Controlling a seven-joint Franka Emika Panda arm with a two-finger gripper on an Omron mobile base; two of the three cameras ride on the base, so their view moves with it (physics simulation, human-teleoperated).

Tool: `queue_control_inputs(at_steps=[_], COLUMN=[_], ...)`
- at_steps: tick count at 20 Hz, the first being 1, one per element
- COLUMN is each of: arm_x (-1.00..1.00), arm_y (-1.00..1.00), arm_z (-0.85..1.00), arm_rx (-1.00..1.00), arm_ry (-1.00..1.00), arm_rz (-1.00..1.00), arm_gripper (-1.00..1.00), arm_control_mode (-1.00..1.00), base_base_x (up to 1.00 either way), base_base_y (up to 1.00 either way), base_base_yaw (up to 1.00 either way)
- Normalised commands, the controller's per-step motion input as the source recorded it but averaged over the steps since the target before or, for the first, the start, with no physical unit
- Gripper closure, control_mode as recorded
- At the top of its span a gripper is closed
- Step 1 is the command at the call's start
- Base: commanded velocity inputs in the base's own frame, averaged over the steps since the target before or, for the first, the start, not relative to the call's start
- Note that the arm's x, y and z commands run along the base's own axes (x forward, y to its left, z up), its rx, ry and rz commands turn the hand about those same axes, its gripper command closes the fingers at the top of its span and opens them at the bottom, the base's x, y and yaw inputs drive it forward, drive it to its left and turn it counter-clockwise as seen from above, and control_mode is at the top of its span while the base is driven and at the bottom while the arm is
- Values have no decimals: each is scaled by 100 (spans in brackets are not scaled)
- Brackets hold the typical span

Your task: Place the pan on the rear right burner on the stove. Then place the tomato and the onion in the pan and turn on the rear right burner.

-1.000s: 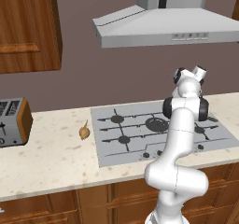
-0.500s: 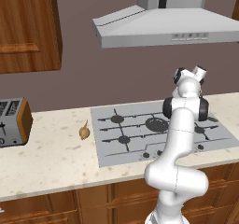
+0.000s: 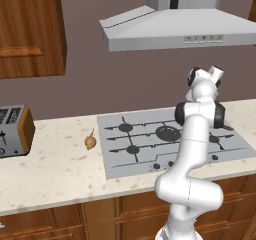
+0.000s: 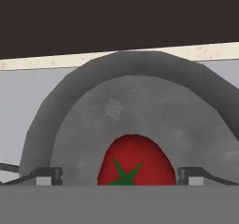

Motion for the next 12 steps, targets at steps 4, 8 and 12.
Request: queue_control_inputs(at_steps=[4,8,12], arm_x=[-60,-68,-63], arm_y=[21,36,49], arm_z=[29,23,16], arm_rx=[0,0,0], arm_ry=[-5,-4,-2], arm_rz=[0,0,0], arm_gripper=[-100,-100,-100], arm_control_mode=[-100,-100,-100], base_base_x=[0,0,0], base_base_y=[0,0,0], base_base_yaw=[0,0,0])
